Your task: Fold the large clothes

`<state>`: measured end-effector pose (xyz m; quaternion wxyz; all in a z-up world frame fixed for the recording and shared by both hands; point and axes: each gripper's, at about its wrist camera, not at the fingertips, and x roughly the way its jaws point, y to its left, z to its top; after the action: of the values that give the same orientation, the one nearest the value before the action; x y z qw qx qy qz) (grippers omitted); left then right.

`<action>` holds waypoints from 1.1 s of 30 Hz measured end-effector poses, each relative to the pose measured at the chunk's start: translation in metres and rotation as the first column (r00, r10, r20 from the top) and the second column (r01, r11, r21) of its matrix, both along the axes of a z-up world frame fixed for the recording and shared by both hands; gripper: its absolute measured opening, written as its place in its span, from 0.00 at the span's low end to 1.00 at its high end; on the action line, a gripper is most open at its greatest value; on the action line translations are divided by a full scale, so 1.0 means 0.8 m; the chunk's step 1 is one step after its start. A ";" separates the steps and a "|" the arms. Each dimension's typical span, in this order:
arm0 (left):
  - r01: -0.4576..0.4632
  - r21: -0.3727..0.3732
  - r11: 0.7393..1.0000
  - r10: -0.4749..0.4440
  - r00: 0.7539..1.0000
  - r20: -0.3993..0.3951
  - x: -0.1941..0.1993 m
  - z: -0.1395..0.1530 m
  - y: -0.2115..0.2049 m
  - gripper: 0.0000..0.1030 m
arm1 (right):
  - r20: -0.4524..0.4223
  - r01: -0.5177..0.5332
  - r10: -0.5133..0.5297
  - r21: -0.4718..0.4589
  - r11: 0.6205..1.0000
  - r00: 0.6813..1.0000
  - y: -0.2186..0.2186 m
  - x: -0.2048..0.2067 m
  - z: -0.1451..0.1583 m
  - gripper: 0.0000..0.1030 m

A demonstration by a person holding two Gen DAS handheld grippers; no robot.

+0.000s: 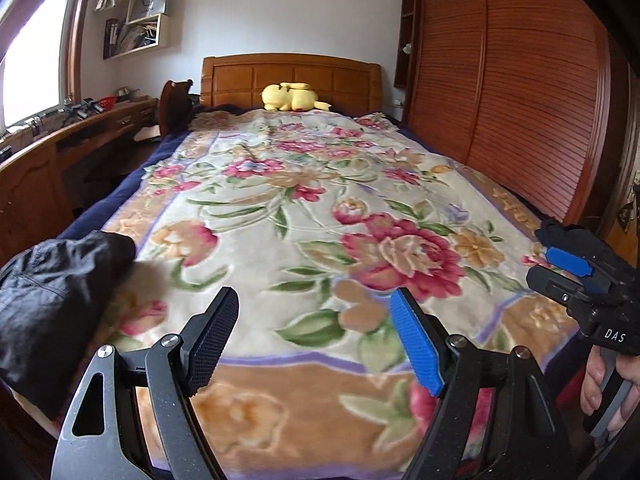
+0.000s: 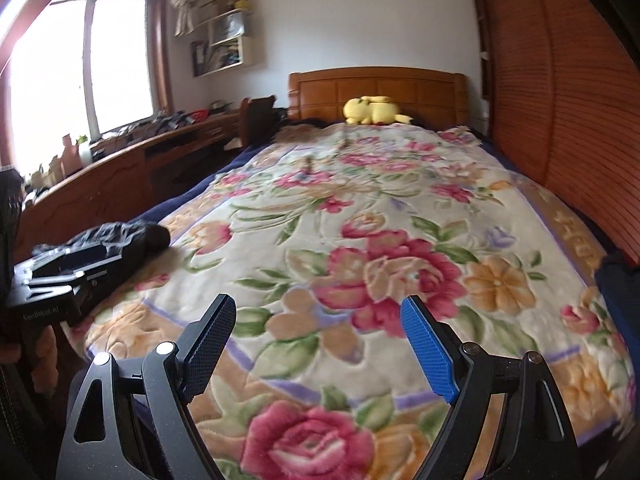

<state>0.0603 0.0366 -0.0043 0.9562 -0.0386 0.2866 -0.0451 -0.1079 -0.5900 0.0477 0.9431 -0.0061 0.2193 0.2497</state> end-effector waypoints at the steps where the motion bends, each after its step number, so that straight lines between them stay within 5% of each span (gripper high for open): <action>1: 0.012 -0.010 1.000 -0.012 1.000 0.000 -0.002 0.001 -0.005 0.77 | 0.000 0.008 -0.008 0.006 1.000 1.000 -0.005 -0.004 -0.001 0.83; 16: 0.018 0.041 0.999 -0.023 0.991 0.129 -0.046 0.075 -0.041 0.77 | 0.150 0.090 -0.105 0.109 0.990 0.983 -0.051 -0.095 0.055 0.83; 33: -0.011 0.041 0.999 0.001 0.974 0.225 -0.084 0.117 -0.037 0.77 | 0.230 0.103 -0.128 0.115 0.988 0.965 -0.049 -0.141 0.053 0.83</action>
<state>-0.0071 0.0068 0.0896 0.9833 -0.0139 0.1772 -0.0401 -0.2210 -0.6296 0.0899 0.9746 0.0252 0.0923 0.2026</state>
